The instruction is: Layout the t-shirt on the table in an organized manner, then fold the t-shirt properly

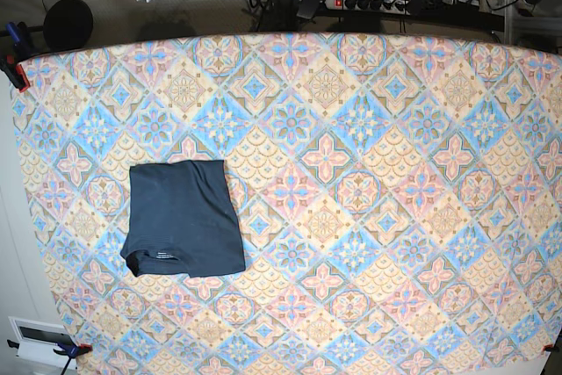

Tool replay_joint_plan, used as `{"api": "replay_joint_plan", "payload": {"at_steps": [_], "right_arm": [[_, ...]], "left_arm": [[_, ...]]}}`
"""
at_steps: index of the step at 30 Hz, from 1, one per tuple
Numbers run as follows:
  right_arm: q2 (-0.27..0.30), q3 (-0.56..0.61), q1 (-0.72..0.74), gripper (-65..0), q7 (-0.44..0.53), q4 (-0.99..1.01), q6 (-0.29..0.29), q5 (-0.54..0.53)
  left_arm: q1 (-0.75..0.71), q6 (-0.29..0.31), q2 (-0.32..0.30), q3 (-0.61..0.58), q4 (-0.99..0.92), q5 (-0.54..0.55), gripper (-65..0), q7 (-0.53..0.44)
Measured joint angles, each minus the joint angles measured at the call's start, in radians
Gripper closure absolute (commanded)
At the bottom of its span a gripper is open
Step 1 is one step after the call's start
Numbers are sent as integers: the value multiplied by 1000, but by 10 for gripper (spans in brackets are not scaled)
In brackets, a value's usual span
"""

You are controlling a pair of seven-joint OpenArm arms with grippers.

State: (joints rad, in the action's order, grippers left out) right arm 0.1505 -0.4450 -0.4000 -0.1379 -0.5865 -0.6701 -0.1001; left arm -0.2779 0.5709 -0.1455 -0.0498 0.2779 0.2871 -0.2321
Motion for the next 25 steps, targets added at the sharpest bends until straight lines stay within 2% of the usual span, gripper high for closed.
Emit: {"api": "replay_joint_plan", "payload": {"at_steps": [2,3,6,9,10,13,16,20,25], "right_arm": [[0,-1,10,0,8,41,2,8],[-1,-1,14,0,13,57,23,8],[-3,-1,35,0,67,100,132,7],[3,-1,51,0,111,133,185,3],[3,-1,53,0,120,141,205,2],[-1,-1,77,0,113,184,298,6],[-1,-1,115,0,109,216,334,7],[-4,-1,154,0,128,213,383,2],[-5,-1,128,0,111,219,394,5]], "left_arm": [[10,-2,18,-40,-11,0,-4,-18],[10,-1,23,-60,-11,0,-4,-32],[10,2,39,-95,-11,0,-4,-55],[9,-2,52,-97,-12,0,-4,-71],[10,-15,60,-98,-12,0,-4,-71],[12,-125,82,-98,-11,-1,-4,-74],[12,-180,97,-98,-11,0,-4,-75],[12,-190,99,-98,-11,0,-4,-74],[12,-190,104,-98,-11,0,-4,-74]]}}
